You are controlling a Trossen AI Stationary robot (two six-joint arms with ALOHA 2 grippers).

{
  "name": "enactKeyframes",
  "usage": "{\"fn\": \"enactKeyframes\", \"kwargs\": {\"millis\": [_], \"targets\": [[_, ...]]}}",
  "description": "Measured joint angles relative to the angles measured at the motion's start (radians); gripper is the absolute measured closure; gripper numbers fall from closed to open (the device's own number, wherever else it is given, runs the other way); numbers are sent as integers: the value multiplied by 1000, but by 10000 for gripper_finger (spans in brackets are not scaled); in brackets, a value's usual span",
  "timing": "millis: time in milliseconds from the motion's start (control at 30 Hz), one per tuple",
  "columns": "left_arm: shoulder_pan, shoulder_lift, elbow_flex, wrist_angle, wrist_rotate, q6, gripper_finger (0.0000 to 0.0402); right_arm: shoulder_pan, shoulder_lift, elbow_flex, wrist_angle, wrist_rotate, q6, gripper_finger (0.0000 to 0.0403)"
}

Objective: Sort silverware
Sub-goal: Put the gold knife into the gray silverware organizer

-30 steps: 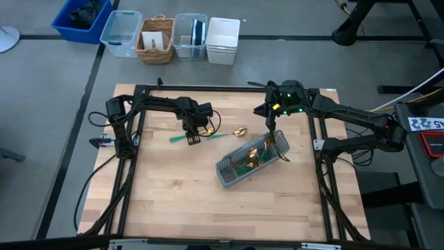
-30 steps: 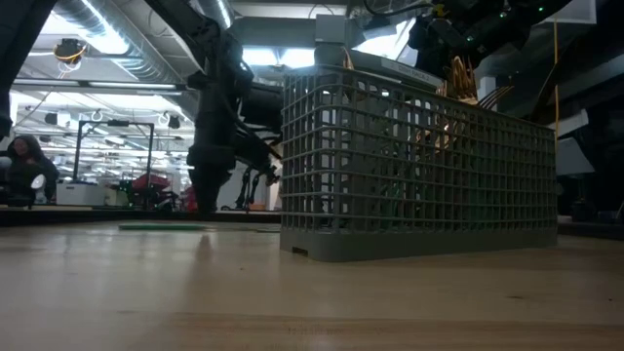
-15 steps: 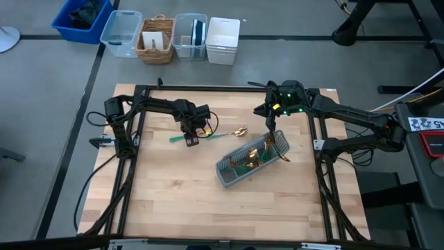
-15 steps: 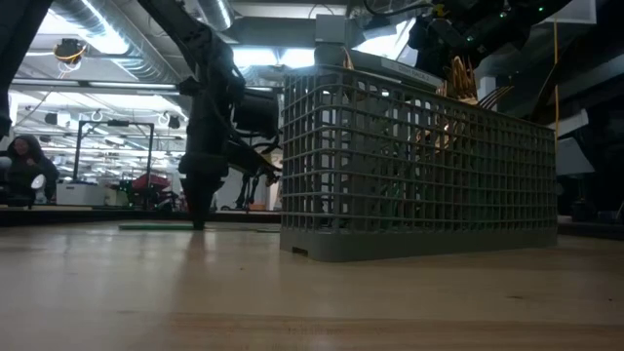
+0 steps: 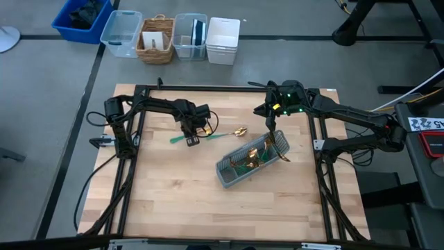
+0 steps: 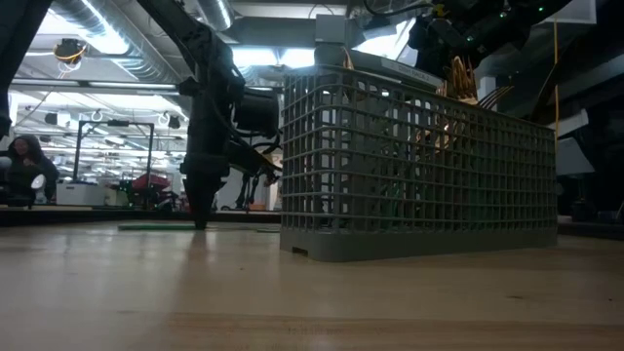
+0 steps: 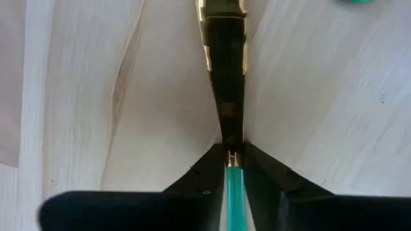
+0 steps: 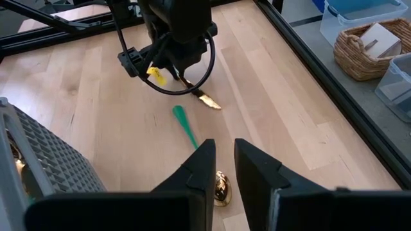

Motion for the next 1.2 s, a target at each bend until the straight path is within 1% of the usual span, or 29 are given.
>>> {"fn": "enactKeyframes", "kwargs": {"millis": [100,200,467,633,767,1033,1200], "targets": [[-1,0,0,-1,0,1,378,0,0,0,0,0,0,340],[-1,0,0,-2,0,0,389,0,0,0,0,0,0,340],[-1,-1,0,-3,10,8,378,0,0,0,0,0,0,340],[8,-28,-5,0,28,8,382,0,0,0,0,0,0,340],[16,-56,-5,8,38,2,376,0,0,0,0,0,0,340],[23,-56,-4,14,37,3,378,0,0,0,0,0,0,340],[23,-57,-3,17,37,4,372,0,0,0,0,0,0,340]]}}
